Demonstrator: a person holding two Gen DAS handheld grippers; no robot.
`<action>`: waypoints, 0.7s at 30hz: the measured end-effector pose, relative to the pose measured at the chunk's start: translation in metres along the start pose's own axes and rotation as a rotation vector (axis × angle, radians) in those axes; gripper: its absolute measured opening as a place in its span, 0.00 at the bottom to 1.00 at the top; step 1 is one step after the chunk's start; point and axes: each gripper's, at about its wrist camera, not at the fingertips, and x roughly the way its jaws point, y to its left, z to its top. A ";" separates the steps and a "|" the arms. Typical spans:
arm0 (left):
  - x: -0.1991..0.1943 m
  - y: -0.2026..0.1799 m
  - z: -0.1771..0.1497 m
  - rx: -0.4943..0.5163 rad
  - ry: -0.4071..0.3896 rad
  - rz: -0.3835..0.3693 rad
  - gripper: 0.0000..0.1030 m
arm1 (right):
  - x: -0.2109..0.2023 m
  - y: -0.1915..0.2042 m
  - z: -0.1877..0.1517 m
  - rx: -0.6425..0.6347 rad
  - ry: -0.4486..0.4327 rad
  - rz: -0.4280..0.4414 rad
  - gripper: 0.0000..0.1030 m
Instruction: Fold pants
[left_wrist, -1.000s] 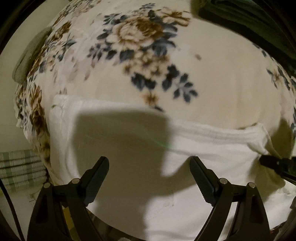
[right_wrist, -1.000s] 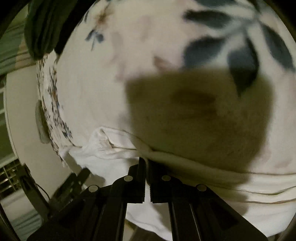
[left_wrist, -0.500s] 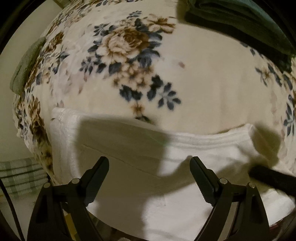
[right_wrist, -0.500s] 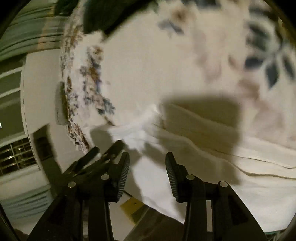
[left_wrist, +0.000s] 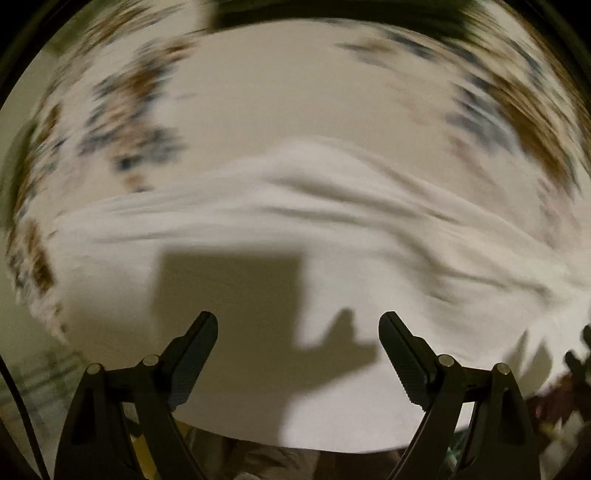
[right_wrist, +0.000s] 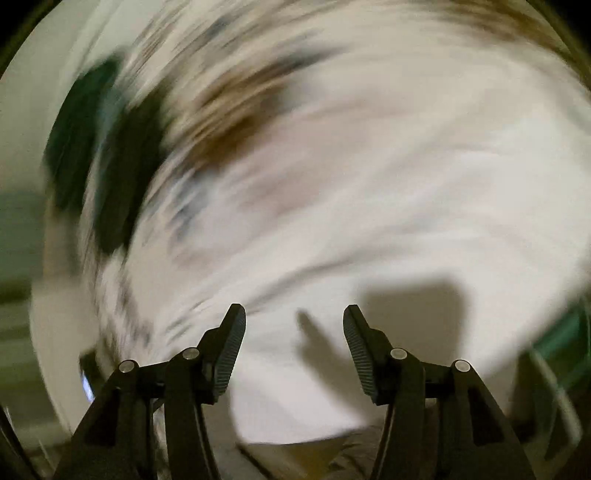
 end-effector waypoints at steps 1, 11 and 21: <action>-0.001 -0.020 -0.002 0.036 -0.002 -0.011 0.87 | -0.007 -0.029 -0.003 0.071 -0.024 -0.016 0.56; 0.028 -0.197 -0.023 0.379 0.036 -0.073 0.87 | -0.051 -0.210 0.027 0.387 -0.222 0.093 0.56; 0.064 -0.193 -0.016 0.306 0.114 -0.070 1.00 | -0.040 -0.227 0.069 0.376 -0.282 0.259 0.54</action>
